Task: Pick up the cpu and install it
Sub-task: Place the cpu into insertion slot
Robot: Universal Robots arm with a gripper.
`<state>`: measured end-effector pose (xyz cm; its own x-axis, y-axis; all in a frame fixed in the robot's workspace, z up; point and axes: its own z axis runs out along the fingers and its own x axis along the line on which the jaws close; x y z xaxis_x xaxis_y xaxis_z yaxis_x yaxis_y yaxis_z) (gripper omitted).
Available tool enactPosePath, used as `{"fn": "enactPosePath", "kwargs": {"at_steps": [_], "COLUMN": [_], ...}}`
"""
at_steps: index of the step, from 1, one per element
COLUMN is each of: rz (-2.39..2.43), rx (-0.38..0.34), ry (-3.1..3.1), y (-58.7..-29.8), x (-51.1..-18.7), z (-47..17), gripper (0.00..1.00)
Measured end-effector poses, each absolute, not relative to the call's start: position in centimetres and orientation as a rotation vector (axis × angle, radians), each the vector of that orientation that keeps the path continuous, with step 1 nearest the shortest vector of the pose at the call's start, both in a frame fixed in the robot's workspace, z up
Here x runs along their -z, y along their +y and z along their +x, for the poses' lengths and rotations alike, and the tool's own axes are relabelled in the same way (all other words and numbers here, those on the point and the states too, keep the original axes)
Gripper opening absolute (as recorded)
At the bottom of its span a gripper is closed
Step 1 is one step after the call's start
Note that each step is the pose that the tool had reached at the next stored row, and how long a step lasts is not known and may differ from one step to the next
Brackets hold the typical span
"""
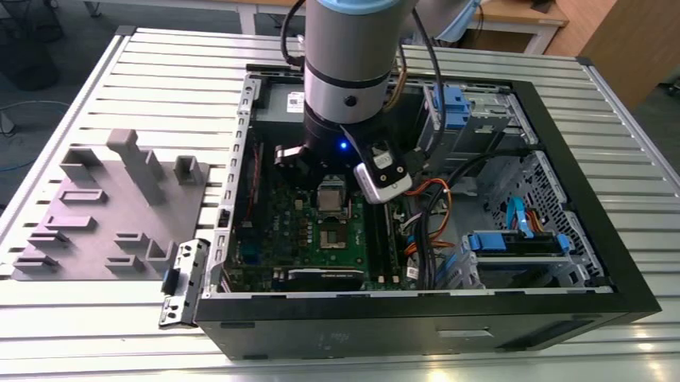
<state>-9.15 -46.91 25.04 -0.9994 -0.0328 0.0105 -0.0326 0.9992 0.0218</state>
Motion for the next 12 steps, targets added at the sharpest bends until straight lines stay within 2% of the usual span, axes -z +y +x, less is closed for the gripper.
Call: {"fn": "enactPosePath", "kwargs": {"at_steps": [12], "rz": [0.051], "rx": [0.034], "ry": [-3.13], "y": [-48.3], "x": [-23.2], "z": [-8.9], "gripper": [0.47]}}
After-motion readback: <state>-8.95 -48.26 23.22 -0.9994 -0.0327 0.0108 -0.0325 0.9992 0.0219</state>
